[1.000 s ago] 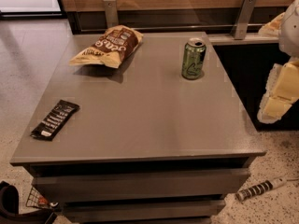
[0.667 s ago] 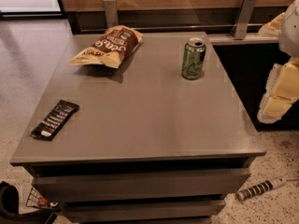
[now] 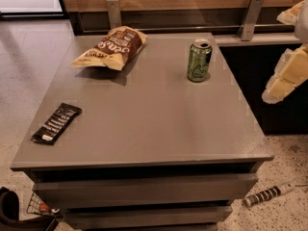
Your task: Move green can near rxbar chocolate
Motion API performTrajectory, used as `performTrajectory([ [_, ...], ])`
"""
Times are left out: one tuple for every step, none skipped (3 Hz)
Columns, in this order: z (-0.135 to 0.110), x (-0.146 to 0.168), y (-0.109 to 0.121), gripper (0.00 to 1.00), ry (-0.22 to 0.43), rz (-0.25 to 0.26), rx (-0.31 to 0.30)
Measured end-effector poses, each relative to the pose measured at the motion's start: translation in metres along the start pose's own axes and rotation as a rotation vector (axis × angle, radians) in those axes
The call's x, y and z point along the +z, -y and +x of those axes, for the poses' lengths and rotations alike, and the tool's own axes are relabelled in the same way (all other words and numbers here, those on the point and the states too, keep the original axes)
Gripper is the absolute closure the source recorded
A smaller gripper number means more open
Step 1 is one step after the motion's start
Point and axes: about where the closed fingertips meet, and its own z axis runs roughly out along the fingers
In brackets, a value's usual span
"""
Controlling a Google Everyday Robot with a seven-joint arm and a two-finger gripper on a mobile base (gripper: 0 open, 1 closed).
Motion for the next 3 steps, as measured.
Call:
performTrajectory([
  [0.004, 0.020, 0.030, 0.00, 0.126, 0.070, 0.073],
  [-0.005, 0.034, 0.061, 0.00, 0.334, 0.143, 0.160],
  [-0.017, 0.050, 0.088, 0.00, 0.487, 0.195, 0.237],
])
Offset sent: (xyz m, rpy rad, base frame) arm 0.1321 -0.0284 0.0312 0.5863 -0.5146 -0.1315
